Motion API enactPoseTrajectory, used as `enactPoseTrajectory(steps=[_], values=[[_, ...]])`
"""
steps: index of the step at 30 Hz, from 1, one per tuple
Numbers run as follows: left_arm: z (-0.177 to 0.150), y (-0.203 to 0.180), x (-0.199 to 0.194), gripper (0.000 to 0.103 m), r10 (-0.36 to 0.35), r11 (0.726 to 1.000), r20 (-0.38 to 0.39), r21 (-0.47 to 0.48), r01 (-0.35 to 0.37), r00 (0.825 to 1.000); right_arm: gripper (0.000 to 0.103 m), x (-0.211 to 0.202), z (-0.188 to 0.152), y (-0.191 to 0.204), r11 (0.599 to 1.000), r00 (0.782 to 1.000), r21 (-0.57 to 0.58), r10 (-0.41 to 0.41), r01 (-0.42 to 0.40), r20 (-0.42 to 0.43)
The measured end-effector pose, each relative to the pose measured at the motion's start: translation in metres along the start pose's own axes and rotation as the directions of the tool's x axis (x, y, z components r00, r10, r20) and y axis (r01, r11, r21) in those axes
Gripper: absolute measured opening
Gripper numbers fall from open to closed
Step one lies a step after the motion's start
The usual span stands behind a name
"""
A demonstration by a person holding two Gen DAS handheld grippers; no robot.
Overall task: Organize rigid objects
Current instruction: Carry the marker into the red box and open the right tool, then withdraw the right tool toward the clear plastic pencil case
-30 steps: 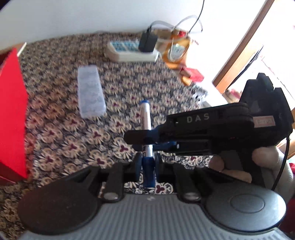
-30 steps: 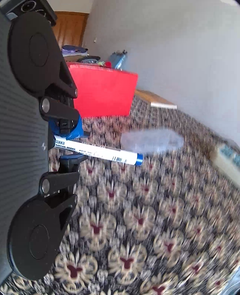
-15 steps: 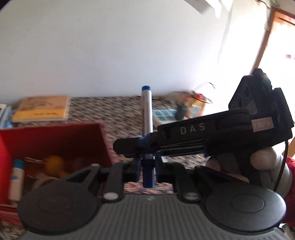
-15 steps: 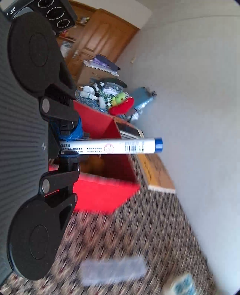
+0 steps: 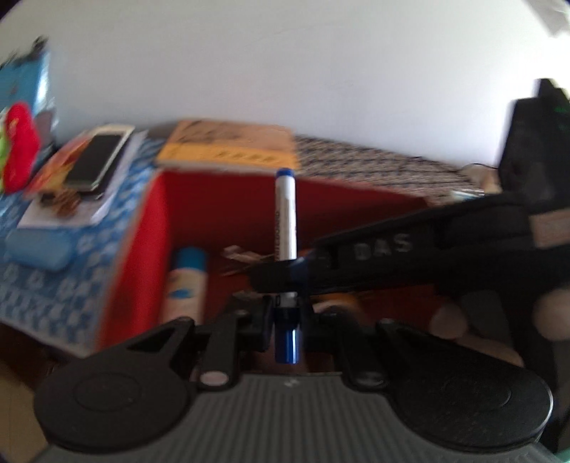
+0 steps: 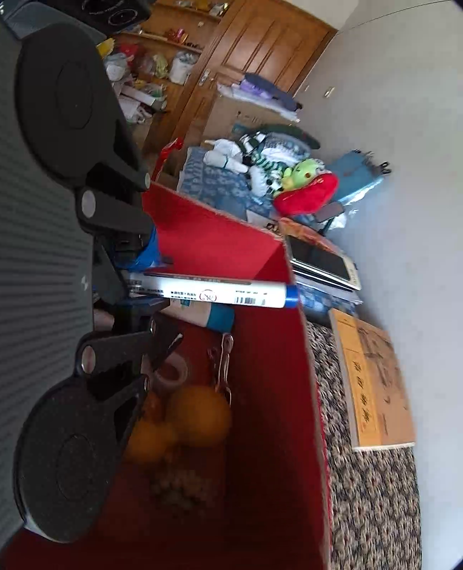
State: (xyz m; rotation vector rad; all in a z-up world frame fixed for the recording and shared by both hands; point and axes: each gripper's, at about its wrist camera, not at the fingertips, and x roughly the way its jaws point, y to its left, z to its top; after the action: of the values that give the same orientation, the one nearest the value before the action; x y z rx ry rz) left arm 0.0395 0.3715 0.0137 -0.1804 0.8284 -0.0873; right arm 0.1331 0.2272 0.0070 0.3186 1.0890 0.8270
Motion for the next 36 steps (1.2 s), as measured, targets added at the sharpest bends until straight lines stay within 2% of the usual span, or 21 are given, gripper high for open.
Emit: enactPoseTrajectory(steps=[2, 4, 9, 12, 15, 17, 19, 20, 31, 36], values=[[-0.003, 0.017, 0.009, 0.009, 0.028, 0.999, -0.026, -0.031, -0.029, 0.999, 0.005, 0.004, 0.000, 0.004, 0.999, 0.999, -0.017, -0.033, 0.033, 0.016], [-0.006, 0.031, 0.016, 0.009, 0.058, 0.997, -0.050, -0.048, -0.060, 0.997, 0.006, 0.005, -0.001, 0.000, 1.000, 0.999, -0.009, -0.017, 0.017, 0.028], [-0.011, 0.032, 0.009, 0.009, 0.056, 0.997, -0.022, -0.044, -0.057, 0.998, 0.006, -0.009, -0.005, -0.011, 1.000, 0.998, 0.015, -0.005, 0.004, 0.067], [-0.008, 0.018, 0.006, 0.009, 0.086, 0.996, -0.013, -0.007, -0.087, 0.996, 0.006, -0.029, -0.012, -0.015, 1.000, 0.993, 0.015, -0.006, 0.004, 0.115], [-0.008, -0.002, 0.002, 0.011, 0.091, 0.996, -0.027, 0.025, -0.090, 0.995, 0.007, -0.052, -0.018, -0.015, 0.999, 0.983, 0.008, -0.044, 0.043, 0.176], [-0.008, -0.013, -0.003, 0.024, 0.068, 0.997, -0.025, 0.040, -0.067, 0.997, 0.008, -0.071, -0.024, -0.019, 0.998, 0.974, 0.003, -0.058, 0.059, 0.221], [-0.008, -0.026, -0.010, 0.052, 0.047, 0.997, -0.007, 0.061, -0.046, 0.999, 0.008, -0.087, -0.029, -0.023, 0.997, 0.963, 0.011, -0.076, 0.075, 0.257], [-0.007, -0.033, -0.014, 0.054, 0.044, 0.997, 0.004, 0.069, -0.044, 0.999, 0.008, -0.094, -0.032, -0.027, 0.996, 0.959, 0.017, -0.084, 0.082, 0.269], [-0.010, -0.121, -0.040, 0.056, 0.024, 0.982, 0.041, 0.186, -0.031, 0.999, 0.009, -0.173, -0.075, -0.064, 0.981, 0.905, 0.070, -0.196, 0.184, 0.377], [-0.019, -0.165, -0.041, 0.058, 0.007, 0.975, 0.036, 0.222, -0.015, 0.999, 0.009, -0.203, -0.094, -0.092, 0.970, 0.894, 0.125, -0.240, 0.208, 0.379]])
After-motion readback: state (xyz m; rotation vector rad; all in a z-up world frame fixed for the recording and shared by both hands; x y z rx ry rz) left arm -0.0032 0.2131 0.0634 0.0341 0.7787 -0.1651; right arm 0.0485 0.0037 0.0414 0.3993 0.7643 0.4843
